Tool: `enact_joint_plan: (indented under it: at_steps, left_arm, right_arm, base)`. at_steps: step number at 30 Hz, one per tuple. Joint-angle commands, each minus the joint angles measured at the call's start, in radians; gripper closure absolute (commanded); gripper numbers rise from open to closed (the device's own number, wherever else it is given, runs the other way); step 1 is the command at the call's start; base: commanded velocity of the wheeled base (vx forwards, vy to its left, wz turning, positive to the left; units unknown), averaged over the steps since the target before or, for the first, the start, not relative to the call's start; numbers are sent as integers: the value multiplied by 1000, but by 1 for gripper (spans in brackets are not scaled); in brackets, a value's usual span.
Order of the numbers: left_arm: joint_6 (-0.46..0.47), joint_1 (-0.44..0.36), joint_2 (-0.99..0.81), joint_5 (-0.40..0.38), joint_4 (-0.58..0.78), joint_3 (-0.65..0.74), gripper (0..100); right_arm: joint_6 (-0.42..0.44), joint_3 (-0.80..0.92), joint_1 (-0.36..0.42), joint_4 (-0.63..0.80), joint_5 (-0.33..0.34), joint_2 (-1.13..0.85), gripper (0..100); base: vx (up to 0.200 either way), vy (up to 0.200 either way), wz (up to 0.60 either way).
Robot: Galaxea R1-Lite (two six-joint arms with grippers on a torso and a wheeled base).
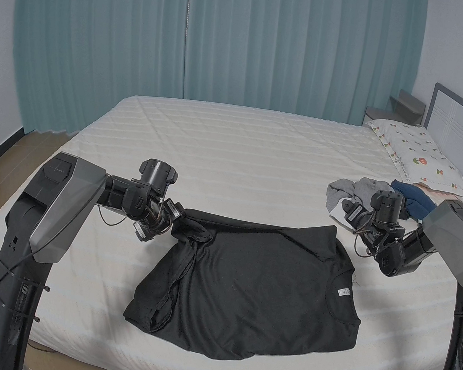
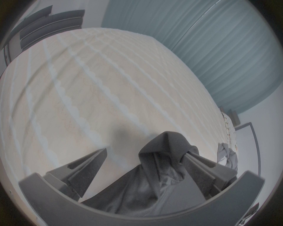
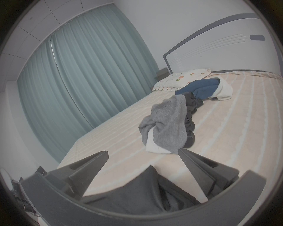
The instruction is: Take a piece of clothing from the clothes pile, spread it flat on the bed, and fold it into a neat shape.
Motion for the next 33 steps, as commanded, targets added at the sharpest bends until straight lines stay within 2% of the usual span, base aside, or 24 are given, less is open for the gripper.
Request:
enact_joint_plan:
  at_steps: [1,2,6,8,15,24,29,30,33]
  left_arm:
    - [18,10,-38,-43,44,14,0]
    - [23,14,-84,-111,56,69,0]
    - [87,22,-156,-209,45,180,0]
    - [118,25,-182,-240,37,218,0]
    - [121,51,-281,-339,16,339,0]
    - [115,67,-365,-356,-71,497,0]
    - [95,53,-411,-356,-144,620,0]
    - [61,36,-434,-355,-174,668,0]
    - [21,27,-463,-356,-197,721,0]
  right_arm:
    - [7,95,4,-5,42,-85,0]
    - [48,201,5,-10,75,-142,0]
    - [82,294,-1,-10,122,-197,0]
    - [93,337,-1,-12,140,-217,0]
    - [139,499,11,-13,196,-297,0]
    - [143,614,21,-27,214,-328,0]
    - [139,704,33,-120,214,-337,0]
    - [139,747,39,-183,213,-341,0]
    - [129,804,39,-245,214,-344,0]
  base:
    - [0,0,0]
    - [0,0,0]
    - [0,0,0]
    - [0,0,0]
    - [0,0,0]
    - [0,0,0]
    - [-40,0,0]
    - [-200,0,0]
    - [-200,0,0]
